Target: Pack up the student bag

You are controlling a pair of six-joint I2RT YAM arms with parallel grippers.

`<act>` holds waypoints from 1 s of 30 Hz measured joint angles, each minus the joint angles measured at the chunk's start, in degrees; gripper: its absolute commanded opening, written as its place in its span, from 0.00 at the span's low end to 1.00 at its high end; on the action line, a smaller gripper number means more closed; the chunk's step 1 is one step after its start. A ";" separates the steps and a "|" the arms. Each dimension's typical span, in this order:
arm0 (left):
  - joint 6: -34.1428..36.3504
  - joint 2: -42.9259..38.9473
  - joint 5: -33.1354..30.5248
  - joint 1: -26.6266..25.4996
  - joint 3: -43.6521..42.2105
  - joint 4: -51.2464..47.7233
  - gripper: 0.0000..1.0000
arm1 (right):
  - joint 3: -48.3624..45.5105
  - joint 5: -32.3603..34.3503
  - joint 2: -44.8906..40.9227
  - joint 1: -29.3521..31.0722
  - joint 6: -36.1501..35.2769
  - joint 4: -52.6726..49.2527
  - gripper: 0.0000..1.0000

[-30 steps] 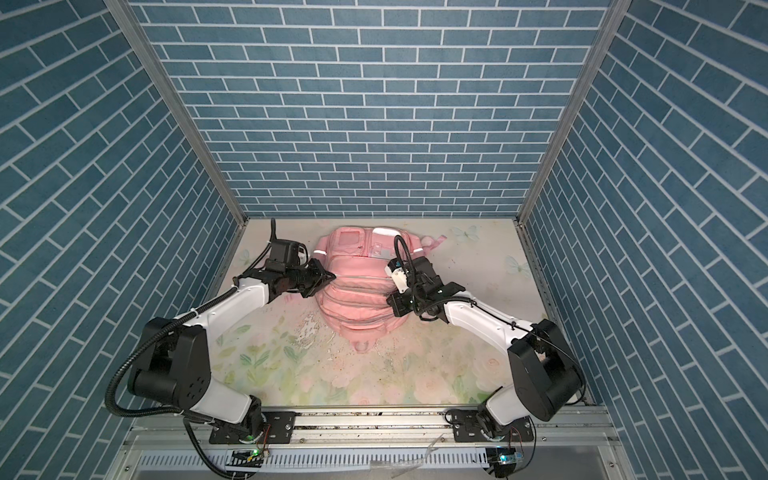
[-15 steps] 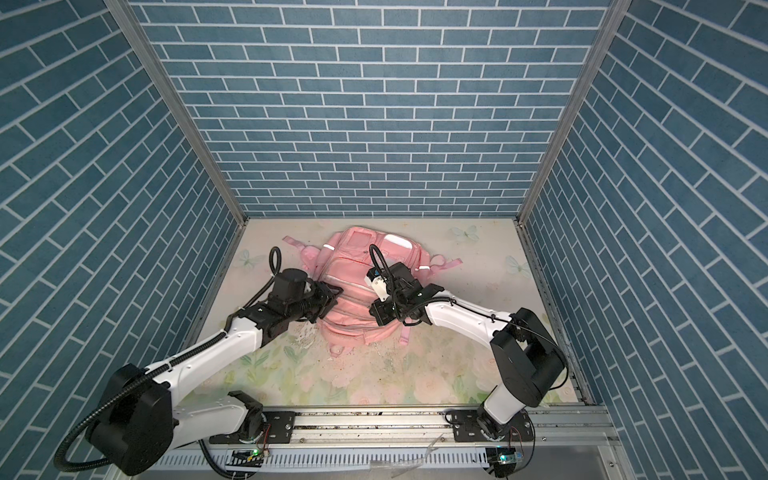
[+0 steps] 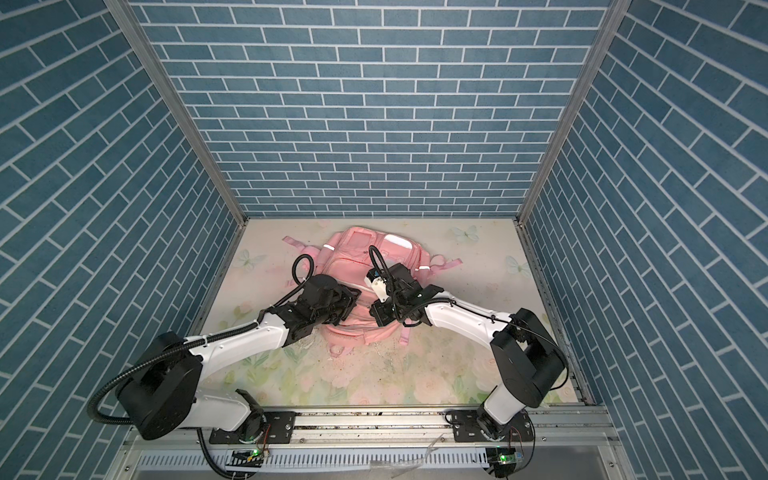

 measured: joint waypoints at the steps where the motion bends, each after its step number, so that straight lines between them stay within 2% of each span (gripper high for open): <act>1: -0.02 0.11 -0.13 -0.15 0.00 -0.07 0.18 | -0.24 0.17 -0.09 0.00 0.02 0.22 0.00; 2: -0.09 0.17 -0.31 -0.31 -0.02 -0.48 0.09 | -0.52 0.33 -0.20 0.02 0.02 0.33 0.00; 4: 0.09 0.22 -0.48 -0.39 -0.02 -0.57 0.00 | -1.31 0.66 -0.55 0.09 0.02 0.61 0.00; 10: 1.84 0.09 0.81 0.44 -0.02 -1.05 0.00 | -3.67 1.73 -1.90 -0.74 -0.11 1.79 0.00; 20: 4.13 -1.27 5.25 2.80 -0.04 -1.62 0.00 | -7.56 1.33 -4.50 -9.64 -1.46 2.45 0.00; 30: 5.01 -3.52 7.54 3.67 -0.63 -1.66 0.00 | -7.48 0.31 -5.16 -12.46 -3.72 3.32 0.00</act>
